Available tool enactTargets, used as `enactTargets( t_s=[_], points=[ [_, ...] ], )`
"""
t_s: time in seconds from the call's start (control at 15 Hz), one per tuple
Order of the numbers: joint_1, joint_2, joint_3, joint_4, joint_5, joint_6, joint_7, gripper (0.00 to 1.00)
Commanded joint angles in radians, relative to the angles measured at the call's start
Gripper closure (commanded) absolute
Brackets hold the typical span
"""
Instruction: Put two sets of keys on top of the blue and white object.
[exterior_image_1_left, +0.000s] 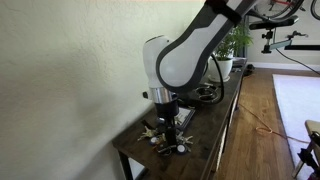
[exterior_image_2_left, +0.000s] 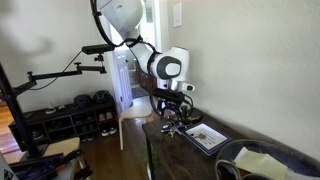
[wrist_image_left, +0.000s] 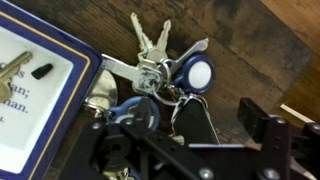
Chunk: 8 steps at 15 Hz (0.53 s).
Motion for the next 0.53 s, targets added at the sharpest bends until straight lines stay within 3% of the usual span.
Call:
enactTargets(
  t_s=[0.0, 0.47],
  points=[
    [-0.003, 0.018, 0.003, 0.034, -0.023, -0.033, -0.032, 0.4],
    [-0.011, 0.007, 0.002, 0.023, -0.011, -0.025, -0.033, 0.85]
  ],
)
